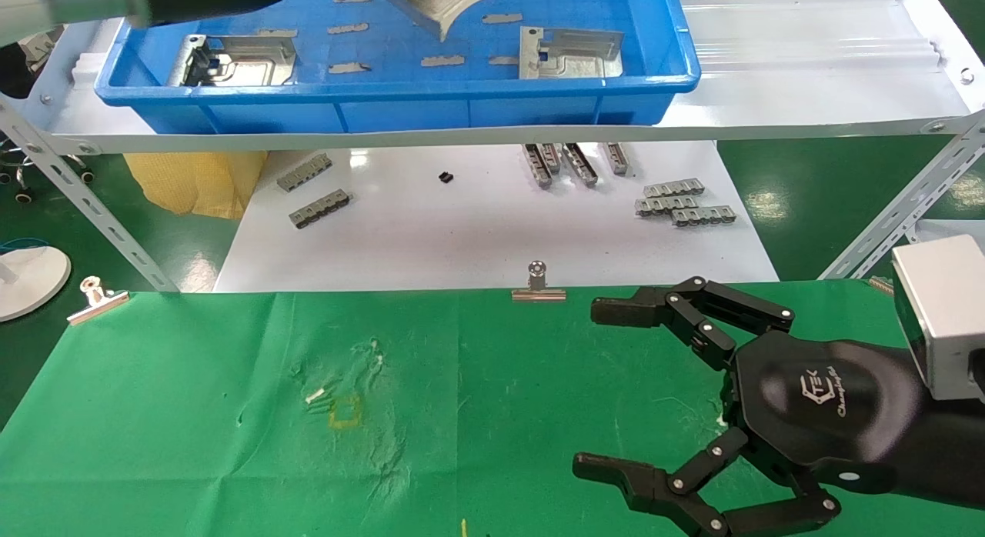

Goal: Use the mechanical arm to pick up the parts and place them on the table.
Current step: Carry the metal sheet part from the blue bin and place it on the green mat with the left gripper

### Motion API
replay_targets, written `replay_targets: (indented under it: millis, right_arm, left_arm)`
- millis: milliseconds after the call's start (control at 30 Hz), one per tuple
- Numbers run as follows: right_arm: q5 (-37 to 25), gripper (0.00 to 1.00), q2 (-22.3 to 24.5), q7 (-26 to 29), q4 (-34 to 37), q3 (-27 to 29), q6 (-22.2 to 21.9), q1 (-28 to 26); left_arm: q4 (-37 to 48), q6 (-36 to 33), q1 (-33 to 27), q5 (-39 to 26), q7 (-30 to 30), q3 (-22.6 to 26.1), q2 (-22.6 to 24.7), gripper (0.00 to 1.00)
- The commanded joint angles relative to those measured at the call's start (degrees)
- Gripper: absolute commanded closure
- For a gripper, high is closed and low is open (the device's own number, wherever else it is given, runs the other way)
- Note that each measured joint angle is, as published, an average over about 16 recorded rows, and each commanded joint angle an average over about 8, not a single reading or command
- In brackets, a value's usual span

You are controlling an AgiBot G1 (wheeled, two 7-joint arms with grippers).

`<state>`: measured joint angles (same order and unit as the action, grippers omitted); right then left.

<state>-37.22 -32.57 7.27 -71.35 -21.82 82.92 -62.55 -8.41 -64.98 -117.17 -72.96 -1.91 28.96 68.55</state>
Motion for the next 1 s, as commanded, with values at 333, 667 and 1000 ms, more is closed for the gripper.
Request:
replay_targets:
  millis: [333, 667, 1000]
  right_arm:
    - [0.00, 0.00, 0.00, 0.00, 0.00, 0.00, 0.00, 0.00]
    - [0.00, 0.00, 0.00, 0.00, 0.00, 0.00, 0.00, 0.00]
    - [0.00, 0.00, 0.00, 0.00, 0.00, -0.01, 0.00, 0.00]
  left_arm:
    - [-0.78, -21.10, -0.35, 0.94, -9.57, 0.03, -8.75, 1.00]
    - [-11.76, -27.08, 7.63, 1.78, -17.02, 6.50, -16.61, 1.00]
    - [-15.89, -25.81, 16.61, 0.09, -24.01, 17.40, -17.96, 1.00]
